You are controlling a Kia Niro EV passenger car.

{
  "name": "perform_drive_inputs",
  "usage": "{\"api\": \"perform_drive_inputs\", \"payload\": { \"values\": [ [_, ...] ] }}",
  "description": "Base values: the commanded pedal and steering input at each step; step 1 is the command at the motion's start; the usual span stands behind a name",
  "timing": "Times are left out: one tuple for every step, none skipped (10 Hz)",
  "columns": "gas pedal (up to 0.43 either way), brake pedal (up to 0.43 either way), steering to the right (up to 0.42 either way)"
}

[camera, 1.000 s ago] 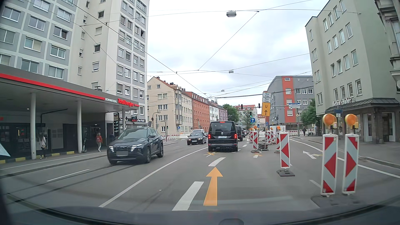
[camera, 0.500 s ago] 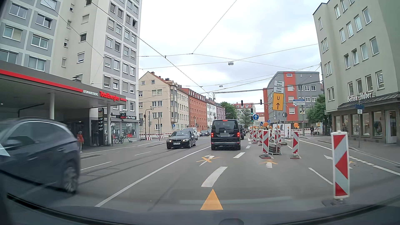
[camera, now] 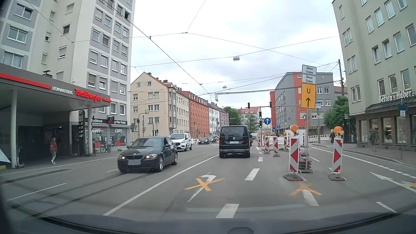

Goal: Follow the waypoints while adhering to traffic rules and regulations

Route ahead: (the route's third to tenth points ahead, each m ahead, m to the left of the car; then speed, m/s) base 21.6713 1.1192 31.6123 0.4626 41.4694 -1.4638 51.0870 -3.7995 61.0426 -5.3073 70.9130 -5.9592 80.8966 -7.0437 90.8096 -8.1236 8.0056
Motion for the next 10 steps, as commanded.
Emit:
{"api": "perform_drive_inputs", "payload": {
  "values": [
    [0.150,0.000,0.025],
    [0.150,0.000,0.025],
    [0.138,0.000,0.025],
    [0.130,0.000,0.025],
    [0.130,0.000,0.025],
    [0.130,0.000,0.025],
    [0.130,0.000,0.025],
    [0.130,0.000,0.025],
    [0.130,0.000,0.025],
    [0.130,0.000,0.025]
  ]
}}
